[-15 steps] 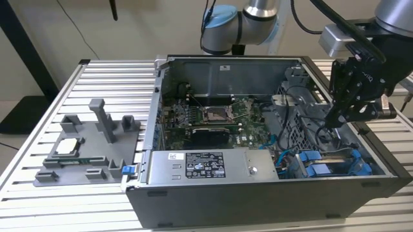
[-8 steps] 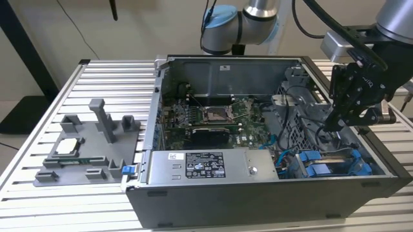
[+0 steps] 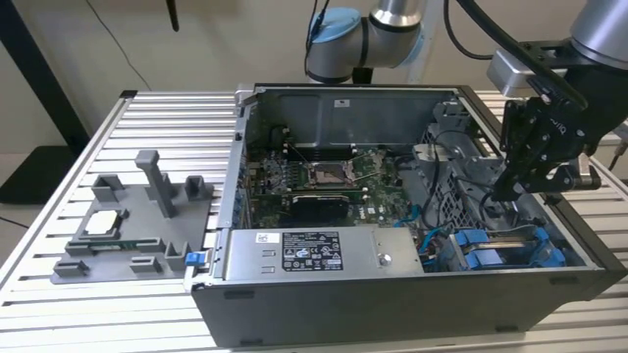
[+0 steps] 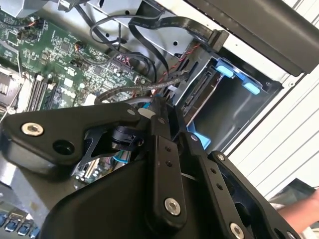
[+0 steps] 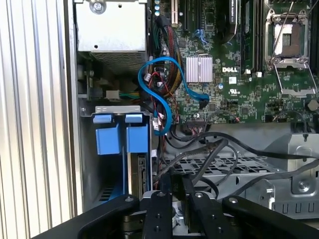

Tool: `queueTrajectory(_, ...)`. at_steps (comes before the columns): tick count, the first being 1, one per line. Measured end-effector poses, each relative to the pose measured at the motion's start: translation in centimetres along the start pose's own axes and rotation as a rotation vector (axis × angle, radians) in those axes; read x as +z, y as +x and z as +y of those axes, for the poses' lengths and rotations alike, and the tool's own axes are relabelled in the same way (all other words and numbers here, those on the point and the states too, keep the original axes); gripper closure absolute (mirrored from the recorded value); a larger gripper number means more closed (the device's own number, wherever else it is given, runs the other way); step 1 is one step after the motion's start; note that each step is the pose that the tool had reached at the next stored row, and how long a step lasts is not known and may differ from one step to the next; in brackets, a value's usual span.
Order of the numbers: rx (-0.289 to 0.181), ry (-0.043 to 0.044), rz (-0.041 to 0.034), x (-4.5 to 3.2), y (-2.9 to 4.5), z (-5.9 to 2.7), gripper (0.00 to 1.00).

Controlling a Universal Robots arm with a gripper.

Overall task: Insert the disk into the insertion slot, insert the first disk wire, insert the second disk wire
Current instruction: 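Insert the first disk wire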

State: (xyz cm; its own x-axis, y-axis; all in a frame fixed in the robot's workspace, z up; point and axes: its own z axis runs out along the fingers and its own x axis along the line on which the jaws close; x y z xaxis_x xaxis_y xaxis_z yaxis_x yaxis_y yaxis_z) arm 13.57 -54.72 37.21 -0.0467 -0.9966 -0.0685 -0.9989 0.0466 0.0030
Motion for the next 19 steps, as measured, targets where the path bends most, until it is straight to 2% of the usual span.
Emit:
queueTrajectory(12,0.0,0.0,-0.0001,0.5,0.06,-0.01,1.0)
queueTrajectory(19,0.0,-0.0029,0.0002,0.99,0.55,-0.72,1.0)
